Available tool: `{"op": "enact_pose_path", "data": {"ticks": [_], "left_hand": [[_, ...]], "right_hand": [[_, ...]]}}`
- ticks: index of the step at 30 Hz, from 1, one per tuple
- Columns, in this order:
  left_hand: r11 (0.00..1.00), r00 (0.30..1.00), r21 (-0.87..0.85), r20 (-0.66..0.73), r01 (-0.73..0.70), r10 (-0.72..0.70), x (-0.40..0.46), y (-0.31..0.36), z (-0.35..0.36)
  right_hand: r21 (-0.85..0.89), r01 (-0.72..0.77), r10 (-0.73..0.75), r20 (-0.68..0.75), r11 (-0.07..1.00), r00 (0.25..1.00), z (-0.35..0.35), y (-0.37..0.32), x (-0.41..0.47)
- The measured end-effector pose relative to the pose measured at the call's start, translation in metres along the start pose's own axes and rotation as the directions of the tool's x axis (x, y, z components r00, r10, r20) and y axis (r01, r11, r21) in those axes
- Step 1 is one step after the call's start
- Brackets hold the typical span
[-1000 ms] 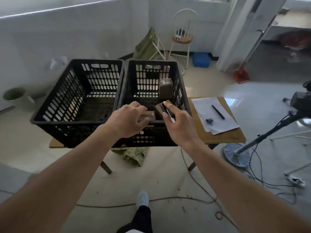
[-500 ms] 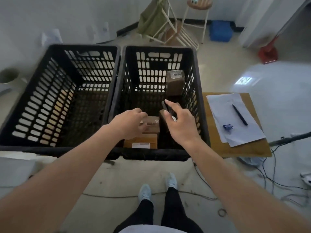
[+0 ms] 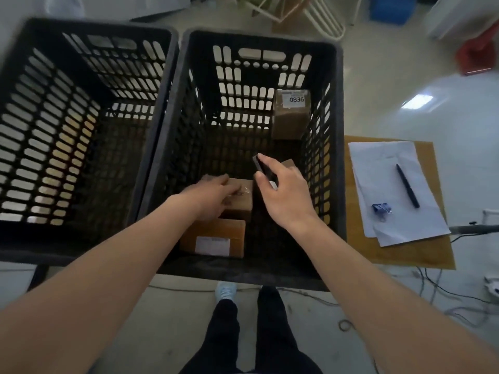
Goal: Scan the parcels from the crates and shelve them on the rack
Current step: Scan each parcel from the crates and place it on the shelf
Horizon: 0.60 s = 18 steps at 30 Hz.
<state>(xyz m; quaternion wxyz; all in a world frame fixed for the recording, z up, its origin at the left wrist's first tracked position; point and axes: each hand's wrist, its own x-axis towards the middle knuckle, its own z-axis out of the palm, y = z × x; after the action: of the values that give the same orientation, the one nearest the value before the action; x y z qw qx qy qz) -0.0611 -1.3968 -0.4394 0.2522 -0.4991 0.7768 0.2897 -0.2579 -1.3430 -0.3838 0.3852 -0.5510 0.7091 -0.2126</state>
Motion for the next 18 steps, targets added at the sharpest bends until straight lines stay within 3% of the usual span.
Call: {"op": "enact_pose_path", "data": {"ticks": [8,13,18], "left_hand": [[0.994,0.983,-0.048,0.163,0.095,-0.086,0.023,-0.004,-0.004],[0.989,0.991,-0.101,0.099,0.104,-0.094,0.033,-0.01,-0.01],[0.951,0.986,-0.266,-0.01,0.156,-0.164,0.033,-0.02,-0.018]], "right_hand": [[0.026,-0.055,0.055,0.015,0.998,0.998,-0.002,0.004,0.008],[0.036,-0.071,0.071,0.009,0.997,0.997,-0.005,0.005,0.01],[0.065,-0.084,0.084,-0.003,0.994,0.996,-0.009,0.002,0.01]]}}
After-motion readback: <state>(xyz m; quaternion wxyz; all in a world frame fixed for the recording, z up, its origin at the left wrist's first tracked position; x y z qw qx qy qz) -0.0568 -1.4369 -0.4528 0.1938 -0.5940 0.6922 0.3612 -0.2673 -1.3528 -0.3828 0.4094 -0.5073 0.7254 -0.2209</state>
